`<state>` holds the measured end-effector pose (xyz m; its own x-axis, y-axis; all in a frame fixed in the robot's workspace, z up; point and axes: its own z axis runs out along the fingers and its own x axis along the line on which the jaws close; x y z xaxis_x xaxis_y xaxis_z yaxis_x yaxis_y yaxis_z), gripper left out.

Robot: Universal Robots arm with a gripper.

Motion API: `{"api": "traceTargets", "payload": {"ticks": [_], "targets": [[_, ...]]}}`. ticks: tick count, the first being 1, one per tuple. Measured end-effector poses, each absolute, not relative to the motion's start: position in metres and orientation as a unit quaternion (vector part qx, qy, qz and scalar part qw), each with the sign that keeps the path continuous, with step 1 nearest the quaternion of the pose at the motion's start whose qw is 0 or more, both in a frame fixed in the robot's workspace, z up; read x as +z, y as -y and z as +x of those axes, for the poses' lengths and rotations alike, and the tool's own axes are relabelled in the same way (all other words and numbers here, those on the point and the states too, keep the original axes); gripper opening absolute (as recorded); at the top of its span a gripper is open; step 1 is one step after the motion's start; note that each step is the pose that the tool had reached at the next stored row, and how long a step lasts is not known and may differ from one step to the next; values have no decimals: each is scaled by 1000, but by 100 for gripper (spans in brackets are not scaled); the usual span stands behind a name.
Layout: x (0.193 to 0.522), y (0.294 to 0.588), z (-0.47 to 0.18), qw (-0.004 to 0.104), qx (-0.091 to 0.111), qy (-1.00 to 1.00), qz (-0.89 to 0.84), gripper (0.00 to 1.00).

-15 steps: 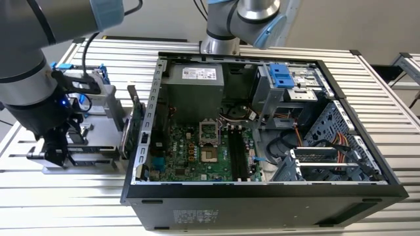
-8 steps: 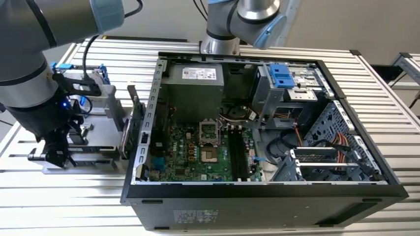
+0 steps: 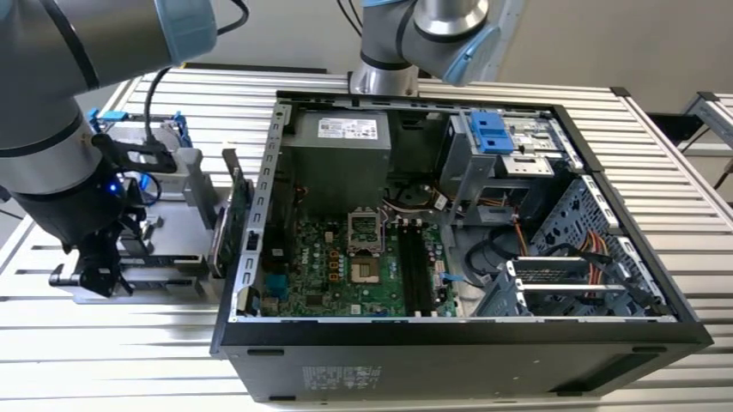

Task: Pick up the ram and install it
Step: 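Pick up the ram and move it above insertion slot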

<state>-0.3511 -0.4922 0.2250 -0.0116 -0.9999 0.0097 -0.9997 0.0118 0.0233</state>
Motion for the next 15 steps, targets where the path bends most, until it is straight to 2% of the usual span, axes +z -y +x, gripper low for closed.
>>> {"api": "traceTargets", "payload": {"ticks": [15], "targets": [[212, 493, -351, 12, -5, 711, 703, 100]]}}
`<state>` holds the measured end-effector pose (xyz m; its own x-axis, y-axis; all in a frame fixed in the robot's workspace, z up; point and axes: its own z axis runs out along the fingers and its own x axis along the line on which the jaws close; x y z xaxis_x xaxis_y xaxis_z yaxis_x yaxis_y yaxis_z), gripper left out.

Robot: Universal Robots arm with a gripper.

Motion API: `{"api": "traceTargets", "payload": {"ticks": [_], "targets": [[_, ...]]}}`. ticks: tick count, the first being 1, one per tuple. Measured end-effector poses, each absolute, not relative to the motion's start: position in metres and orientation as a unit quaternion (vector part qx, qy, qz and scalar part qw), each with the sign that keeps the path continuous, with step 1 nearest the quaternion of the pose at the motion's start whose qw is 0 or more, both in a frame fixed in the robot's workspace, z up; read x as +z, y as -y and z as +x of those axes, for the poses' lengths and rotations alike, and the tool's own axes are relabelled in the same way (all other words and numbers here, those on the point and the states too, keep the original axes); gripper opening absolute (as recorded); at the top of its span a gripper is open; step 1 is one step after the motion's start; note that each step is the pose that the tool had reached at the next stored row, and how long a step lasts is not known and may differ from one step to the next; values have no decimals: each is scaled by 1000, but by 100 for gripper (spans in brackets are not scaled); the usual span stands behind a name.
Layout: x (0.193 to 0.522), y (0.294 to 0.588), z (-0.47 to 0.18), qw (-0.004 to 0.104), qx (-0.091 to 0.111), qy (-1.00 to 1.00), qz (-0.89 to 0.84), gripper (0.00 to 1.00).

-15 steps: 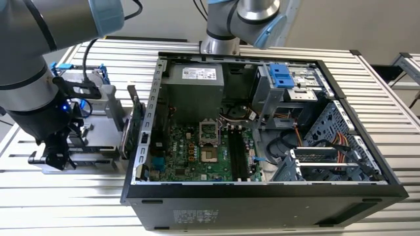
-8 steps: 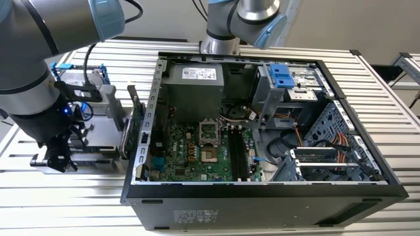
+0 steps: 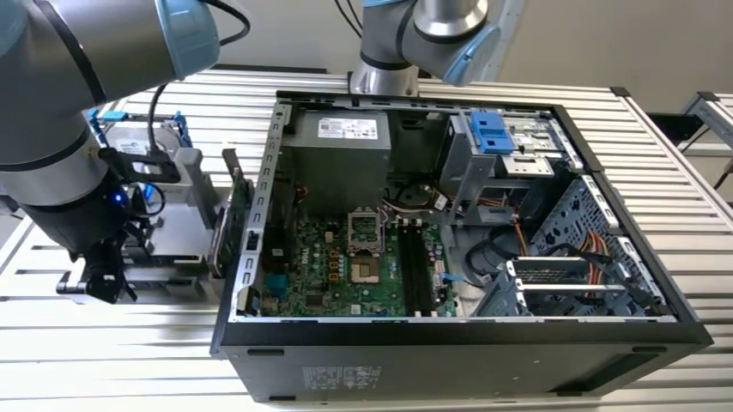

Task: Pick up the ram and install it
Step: 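Pick up the ram and move it above insertion slot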

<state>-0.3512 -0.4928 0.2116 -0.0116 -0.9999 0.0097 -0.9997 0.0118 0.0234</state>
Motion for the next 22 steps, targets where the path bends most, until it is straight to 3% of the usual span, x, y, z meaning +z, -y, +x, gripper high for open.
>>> {"api": "traceTargets", "payload": {"ticks": [22], "targets": [[195, 492, -351, 12, -5, 711, 703, 100]]}}
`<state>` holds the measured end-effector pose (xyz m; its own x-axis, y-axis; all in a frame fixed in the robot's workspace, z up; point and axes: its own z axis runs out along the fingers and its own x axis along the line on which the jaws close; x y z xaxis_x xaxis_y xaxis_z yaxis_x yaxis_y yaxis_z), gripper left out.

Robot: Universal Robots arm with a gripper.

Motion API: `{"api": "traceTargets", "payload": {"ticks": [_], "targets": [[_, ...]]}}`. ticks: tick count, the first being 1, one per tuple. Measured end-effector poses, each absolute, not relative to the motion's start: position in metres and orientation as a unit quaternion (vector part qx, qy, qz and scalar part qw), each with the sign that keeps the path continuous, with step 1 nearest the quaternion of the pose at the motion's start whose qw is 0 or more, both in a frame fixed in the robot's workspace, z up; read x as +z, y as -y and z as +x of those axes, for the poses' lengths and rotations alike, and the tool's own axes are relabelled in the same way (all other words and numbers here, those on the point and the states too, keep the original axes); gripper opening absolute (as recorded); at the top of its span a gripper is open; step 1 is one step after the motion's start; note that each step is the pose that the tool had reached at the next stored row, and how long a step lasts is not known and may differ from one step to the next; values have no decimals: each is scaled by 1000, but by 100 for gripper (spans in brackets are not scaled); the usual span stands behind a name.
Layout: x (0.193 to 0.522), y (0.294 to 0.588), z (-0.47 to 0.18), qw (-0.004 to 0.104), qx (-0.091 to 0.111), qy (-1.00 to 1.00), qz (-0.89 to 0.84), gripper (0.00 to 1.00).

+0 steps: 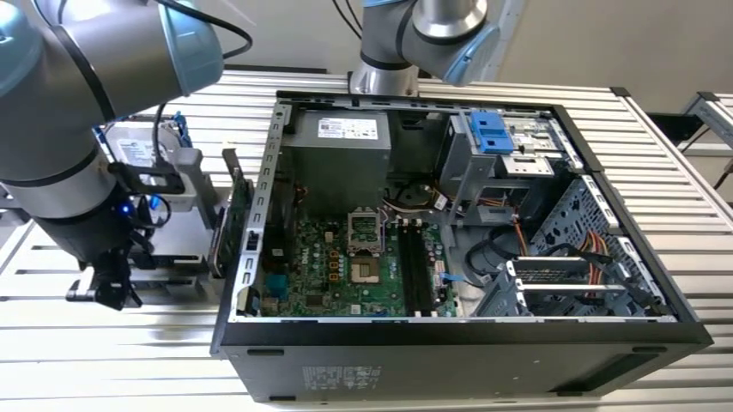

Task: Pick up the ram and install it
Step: 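Pick up the ram and move it above insertion slot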

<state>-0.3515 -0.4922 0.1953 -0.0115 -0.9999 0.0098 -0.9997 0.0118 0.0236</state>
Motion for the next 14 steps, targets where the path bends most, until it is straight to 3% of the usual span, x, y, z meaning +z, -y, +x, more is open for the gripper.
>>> {"api": "traceTargets", "payload": {"ticks": [14], "targets": [[194, 492, -351, 12, -5, 711, 703, 100]]}}
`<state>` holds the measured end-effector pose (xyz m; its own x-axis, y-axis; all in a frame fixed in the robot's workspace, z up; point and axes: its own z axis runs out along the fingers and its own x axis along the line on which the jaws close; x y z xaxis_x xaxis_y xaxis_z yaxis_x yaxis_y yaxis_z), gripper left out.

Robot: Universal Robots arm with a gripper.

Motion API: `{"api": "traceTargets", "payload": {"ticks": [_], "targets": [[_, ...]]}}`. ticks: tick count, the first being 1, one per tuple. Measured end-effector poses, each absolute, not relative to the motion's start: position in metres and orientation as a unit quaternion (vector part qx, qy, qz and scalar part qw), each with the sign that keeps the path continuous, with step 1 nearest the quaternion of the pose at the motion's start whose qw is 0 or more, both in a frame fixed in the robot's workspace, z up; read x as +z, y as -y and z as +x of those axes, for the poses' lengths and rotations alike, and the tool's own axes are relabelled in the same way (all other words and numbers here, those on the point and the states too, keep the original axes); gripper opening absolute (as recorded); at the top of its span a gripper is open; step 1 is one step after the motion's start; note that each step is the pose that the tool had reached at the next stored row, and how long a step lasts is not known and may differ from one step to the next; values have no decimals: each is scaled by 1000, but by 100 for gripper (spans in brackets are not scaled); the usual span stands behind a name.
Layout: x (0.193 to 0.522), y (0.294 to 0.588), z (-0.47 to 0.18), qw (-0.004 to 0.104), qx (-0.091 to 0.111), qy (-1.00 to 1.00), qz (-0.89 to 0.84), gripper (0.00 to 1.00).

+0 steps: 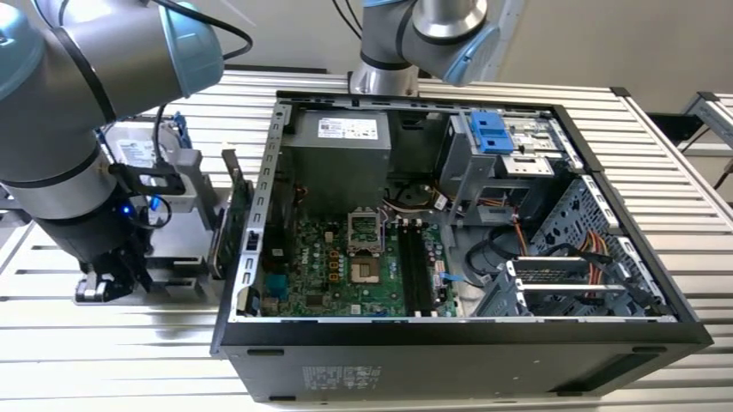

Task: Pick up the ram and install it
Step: 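Pick up the ram and move it above insertion slot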

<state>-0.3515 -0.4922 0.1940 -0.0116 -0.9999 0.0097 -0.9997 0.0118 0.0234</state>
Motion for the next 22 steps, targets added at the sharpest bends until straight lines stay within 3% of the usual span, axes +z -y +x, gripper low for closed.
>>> {"api": "traceTargets", "payload": {"ticks": [11, 12, 22], "targets": [[194, 492, -351, 12, -5, 711, 703, 100], [194, 492, -351, 12, -5, 711, 703, 0], [194, 492, -351, 12, -5, 711, 703, 0]]}}
